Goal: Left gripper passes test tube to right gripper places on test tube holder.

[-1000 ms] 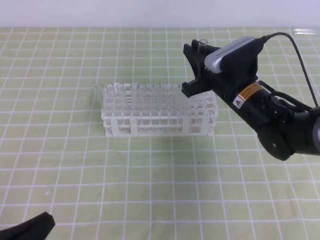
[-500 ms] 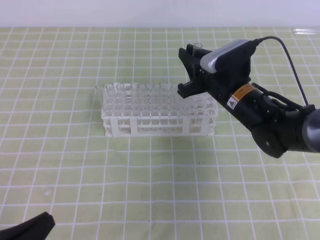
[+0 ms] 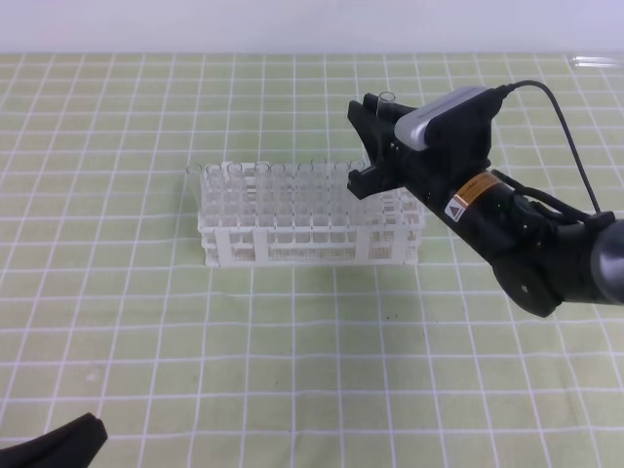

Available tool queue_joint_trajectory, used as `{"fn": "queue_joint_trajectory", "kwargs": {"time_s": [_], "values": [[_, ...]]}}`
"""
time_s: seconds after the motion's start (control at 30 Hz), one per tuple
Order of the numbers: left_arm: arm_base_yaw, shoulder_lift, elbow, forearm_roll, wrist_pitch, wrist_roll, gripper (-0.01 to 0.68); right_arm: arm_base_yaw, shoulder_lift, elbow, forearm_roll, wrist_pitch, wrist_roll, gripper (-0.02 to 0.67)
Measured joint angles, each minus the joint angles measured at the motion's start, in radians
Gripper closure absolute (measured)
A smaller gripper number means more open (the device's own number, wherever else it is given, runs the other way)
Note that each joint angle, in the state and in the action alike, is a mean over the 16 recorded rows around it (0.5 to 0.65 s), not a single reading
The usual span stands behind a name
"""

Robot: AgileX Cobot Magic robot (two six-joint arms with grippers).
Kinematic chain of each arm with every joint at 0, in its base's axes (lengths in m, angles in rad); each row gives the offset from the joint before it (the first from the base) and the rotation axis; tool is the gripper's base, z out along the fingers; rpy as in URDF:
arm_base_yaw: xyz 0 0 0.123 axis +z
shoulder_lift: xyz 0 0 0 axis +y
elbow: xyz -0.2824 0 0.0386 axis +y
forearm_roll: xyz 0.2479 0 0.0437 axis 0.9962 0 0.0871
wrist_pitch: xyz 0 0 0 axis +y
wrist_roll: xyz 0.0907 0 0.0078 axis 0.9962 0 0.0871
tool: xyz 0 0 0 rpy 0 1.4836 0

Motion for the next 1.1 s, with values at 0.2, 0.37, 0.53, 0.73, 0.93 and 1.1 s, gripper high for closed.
{"fn": "queue_joint_trajectory", "kwargs": {"time_s": [0.2, 0.37, 0.53, 0.73, 0.93, 1.1], "values": [[0.000, 0.000, 0.000, 0.000, 0.000, 0.000, 0.674, 0.000, -0.021, 0.000, -0.003, 0.024, 0.004, 0.563], [0.000, -0.001, -0.001, 0.000, 0.000, 0.000, 0.675, 0.000, -0.031, 0.000, -0.006, 0.047, 0.004, 0.563], [0.000, -0.001, -0.001, 0.000, 0.000, 0.000, 0.675, 0.000, -0.027, 0.000, -0.006, 0.054, 0.004, 0.563], [0.000, 0.000, 0.000, 0.001, 0.000, 0.000, 0.675, 0.000, -0.007, 0.000, -0.004, 0.053, 0.006, 0.563], [0.000, 0.001, 0.003, 0.001, -0.001, 0.000, 0.674, 0.000, 0.009, 0.000, -0.002, 0.053, 0.008, 0.563], [0.001, 0.002, 0.005, 0.002, -0.001, 0.000, 0.674, 0.000, 0.018, 0.000, -0.004, 0.053, 0.010, 0.563]]}}
